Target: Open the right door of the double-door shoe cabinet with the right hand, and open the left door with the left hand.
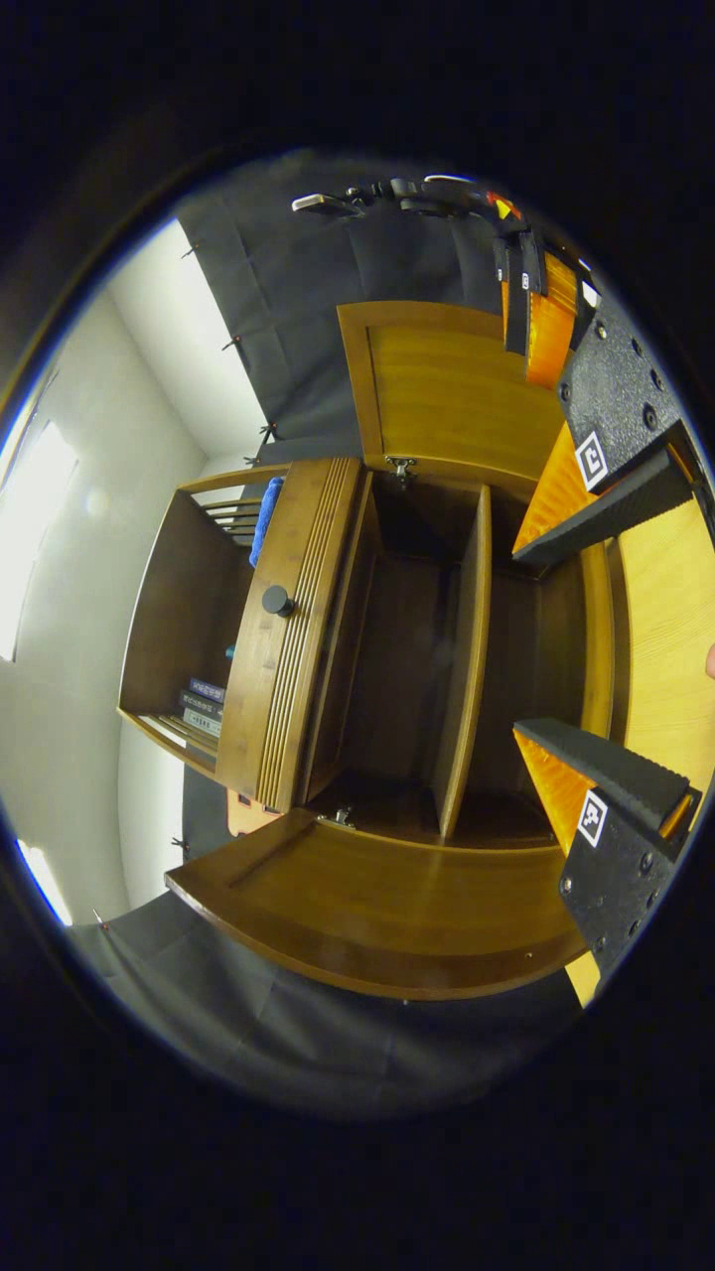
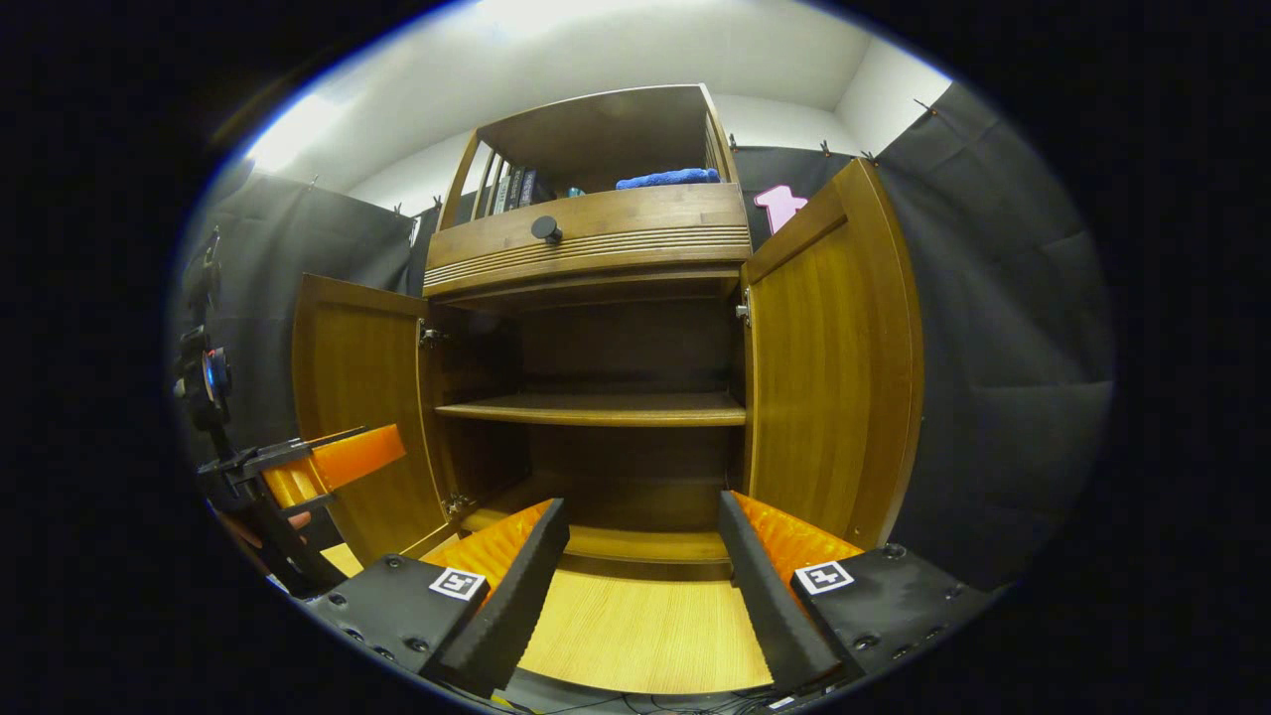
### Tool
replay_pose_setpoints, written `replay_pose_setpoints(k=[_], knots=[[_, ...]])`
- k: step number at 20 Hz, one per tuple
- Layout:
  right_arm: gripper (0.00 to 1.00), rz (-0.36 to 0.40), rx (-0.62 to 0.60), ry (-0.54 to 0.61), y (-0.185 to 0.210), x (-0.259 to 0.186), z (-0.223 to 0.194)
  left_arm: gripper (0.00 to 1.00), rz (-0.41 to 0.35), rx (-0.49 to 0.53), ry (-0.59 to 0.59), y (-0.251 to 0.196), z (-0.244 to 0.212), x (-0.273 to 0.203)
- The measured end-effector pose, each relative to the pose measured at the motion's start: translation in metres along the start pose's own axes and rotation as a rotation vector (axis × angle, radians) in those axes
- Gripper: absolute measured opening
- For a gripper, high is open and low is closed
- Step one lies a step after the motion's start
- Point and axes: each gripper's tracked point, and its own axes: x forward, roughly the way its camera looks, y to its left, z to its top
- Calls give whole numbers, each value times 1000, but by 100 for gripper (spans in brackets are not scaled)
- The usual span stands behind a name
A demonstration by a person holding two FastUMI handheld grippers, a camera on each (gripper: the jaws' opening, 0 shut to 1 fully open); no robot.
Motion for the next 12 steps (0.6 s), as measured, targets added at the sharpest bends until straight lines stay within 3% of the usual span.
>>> replay_pose_setpoints(k=[12], knots=[[94,17,-26,-15,15,5,5,91,54,41,-23,17,9,-7]])
